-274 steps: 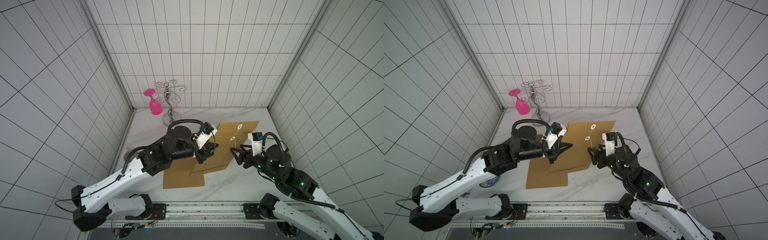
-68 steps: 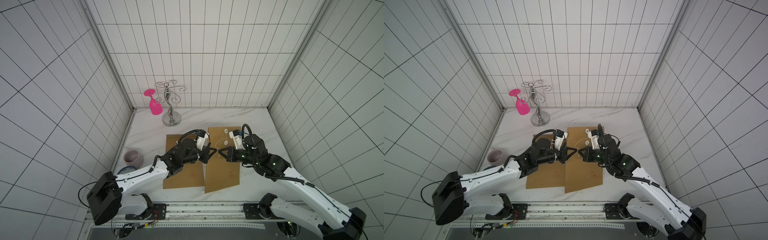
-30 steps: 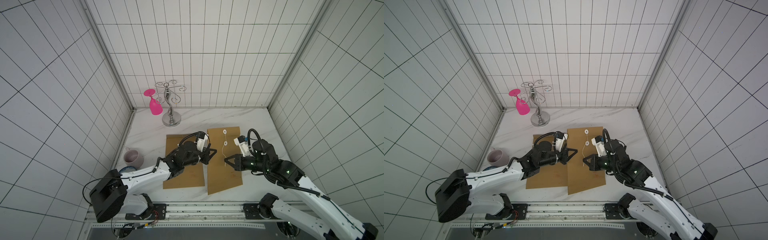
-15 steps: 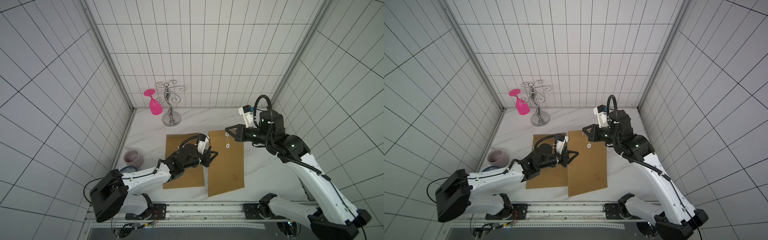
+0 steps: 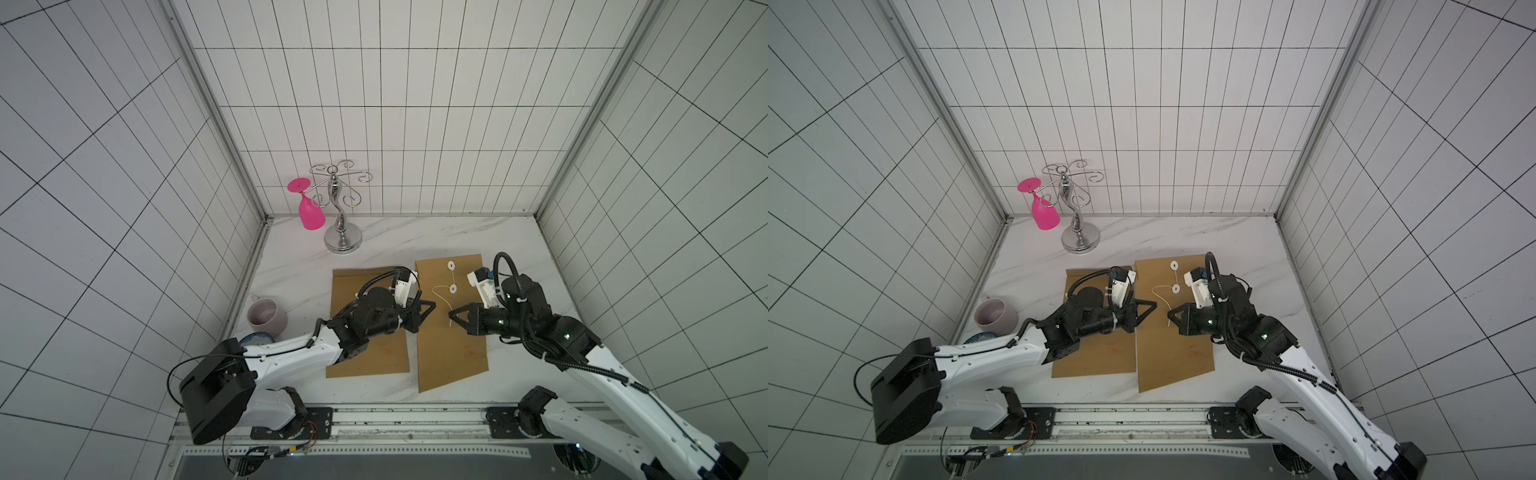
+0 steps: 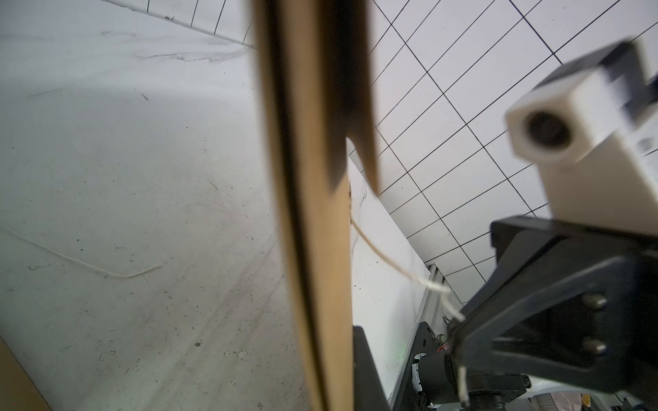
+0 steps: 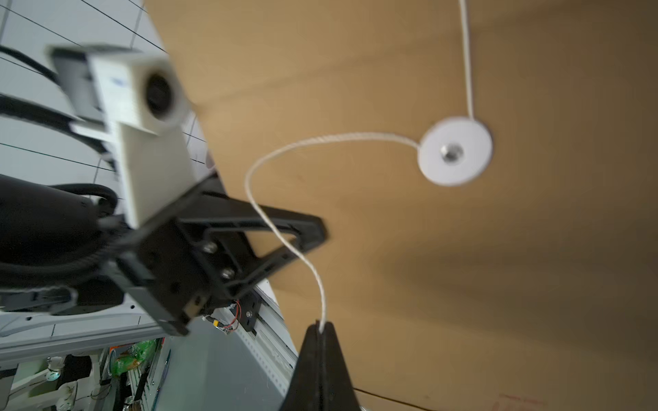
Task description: Open the file bag
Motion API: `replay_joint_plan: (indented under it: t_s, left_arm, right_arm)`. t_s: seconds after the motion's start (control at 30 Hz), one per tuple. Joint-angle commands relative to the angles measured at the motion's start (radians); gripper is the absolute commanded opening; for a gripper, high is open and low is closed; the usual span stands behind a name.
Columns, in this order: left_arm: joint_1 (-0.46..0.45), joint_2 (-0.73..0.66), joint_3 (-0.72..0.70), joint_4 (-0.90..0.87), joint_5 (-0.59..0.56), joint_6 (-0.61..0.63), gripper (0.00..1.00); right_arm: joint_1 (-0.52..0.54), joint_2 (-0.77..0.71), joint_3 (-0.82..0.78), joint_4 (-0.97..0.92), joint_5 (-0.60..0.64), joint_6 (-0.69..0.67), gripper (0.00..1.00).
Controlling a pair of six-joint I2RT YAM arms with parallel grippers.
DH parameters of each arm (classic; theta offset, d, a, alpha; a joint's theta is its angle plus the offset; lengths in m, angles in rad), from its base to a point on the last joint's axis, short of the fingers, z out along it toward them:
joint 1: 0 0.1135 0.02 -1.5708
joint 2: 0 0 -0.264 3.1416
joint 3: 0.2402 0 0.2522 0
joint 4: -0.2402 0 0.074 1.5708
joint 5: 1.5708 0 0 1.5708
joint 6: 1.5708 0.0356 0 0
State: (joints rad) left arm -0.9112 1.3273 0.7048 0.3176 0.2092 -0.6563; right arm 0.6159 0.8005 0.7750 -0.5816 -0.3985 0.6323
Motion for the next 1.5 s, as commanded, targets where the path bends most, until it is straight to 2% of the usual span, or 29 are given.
replay_joint_plan:
  t_s: [0.0, 0.13, 0.23, 0.4, 0.63, 0.73, 0.87, 1.1, 1.17, 1.3, 1.47]
  left_arm:
    - [0.020, 0.014, 0.013, 0.008, -0.005, -0.001, 0.00]
    - [0.023, 0.005, 0.024, -0.017, -0.029, 0.012, 0.00]
    - [0.026, 0.000, 0.023, -0.032, -0.040, 0.008, 0.00]
    - [0.029, -0.011, 0.030, -0.059, 0.010, 0.026, 0.00]
    - [0.031, -0.004, 0.036, -0.091, 0.043, 0.061, 0.00]
    - [0.030, 0.011, 0.038, -0.109, 0.066, 0.076, 0.00]
    - [0.031, 0.033, 0.024, -0.090, 0.101, 0.065, 0.00]
    - [0.029, 0.060, 0.021, -0.085, 0.106, 0.065, 0.00]
    - [0.028, 0.064, 0.021, -0.080, 0.106, 0.063, 0.00]
    - [0.028, 0.075, 0.026, -0.080, 0.106, 0.057, 0.00]
    - [0.028, 0.072, 0.015, -0.035, 0.098, 0.025, 0.00]
  right_arm:
    - [0.004, -0.046, -0.105, -0.088, 0.067, 0.046, 0.00]
    - [-0.049, -0.046, -0.110, -0.211, 0.122, 0.038, 0.00]
    - [-0.133, 0.039, -0.067, -0.326, 0.184, 0.015, 0.00]
    - [-0.272, 0.121, 0.014, -0.394, 0.263, -0.011, 0.00]
    - [-0.498, 0.191, 0.181, -0.387, 0.249, -0.068, 0.00]
    - [-0.539, 0.224, 0.289, -0.360, 0.200, -0.096, 0.00]
    - [-0.539, 0.277, 0.465, -0.312, 0.111, -0.130, 0.00]
    - [-0.512, 0.392, 0.792, -0.317, 0.025, -0.148, 0.00]
    - [-0.462, 0.418, 0.852, -0.313, 0.010, -0.146, 0.00]
    - [-0.304, 0.449, 0.911, -0.301, 0.060, -0.129, 0.00]
    - [-0.117, 0.443, 0.825, -0.207, 0.082, -0.061, 0.00]
